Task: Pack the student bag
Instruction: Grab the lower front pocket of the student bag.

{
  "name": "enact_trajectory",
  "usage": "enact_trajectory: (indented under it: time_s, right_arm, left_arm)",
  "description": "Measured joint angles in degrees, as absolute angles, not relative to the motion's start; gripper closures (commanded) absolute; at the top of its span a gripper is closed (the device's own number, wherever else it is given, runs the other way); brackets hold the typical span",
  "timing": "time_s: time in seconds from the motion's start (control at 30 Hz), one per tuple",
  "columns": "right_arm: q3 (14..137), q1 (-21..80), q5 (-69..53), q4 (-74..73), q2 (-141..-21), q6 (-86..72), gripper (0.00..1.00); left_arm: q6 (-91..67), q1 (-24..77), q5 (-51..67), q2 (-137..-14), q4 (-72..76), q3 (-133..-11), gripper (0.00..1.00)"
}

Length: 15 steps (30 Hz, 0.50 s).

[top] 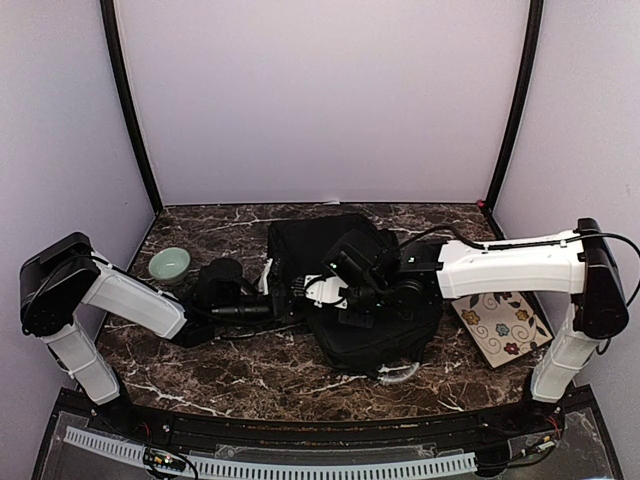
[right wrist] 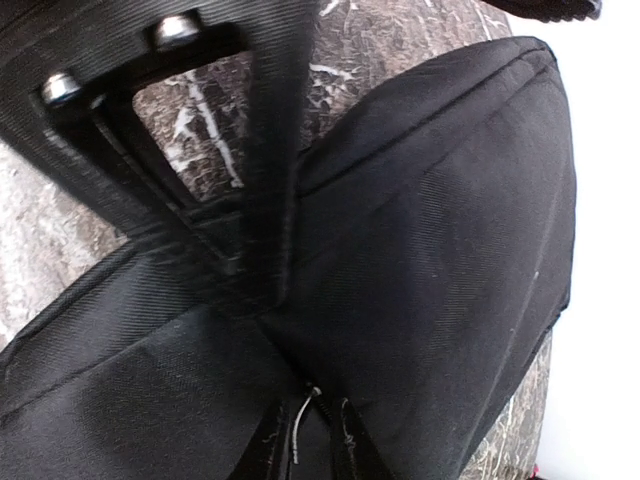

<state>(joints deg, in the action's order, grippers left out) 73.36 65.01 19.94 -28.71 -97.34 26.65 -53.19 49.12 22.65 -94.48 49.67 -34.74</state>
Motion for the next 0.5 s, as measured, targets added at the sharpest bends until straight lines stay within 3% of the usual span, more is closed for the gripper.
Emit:
enact_trajectory:
  time_s: [0.3, 0.5]
  right_arm:
    - [73.4, 64.2, 19.2, -28.9, -97.2, 25.3, 1.00]
    - [74.3, 61.9, 13.8, -30.4, -97.2, 23.4, 1.00]
  left_arm:
    - [-53.2, 49.1, 22.4, -94.5, 50.1, -34.7, 1.00]
    - [-53.2, 49.1, 22.3, -94.5, 50.1, -34.7, 1.00]
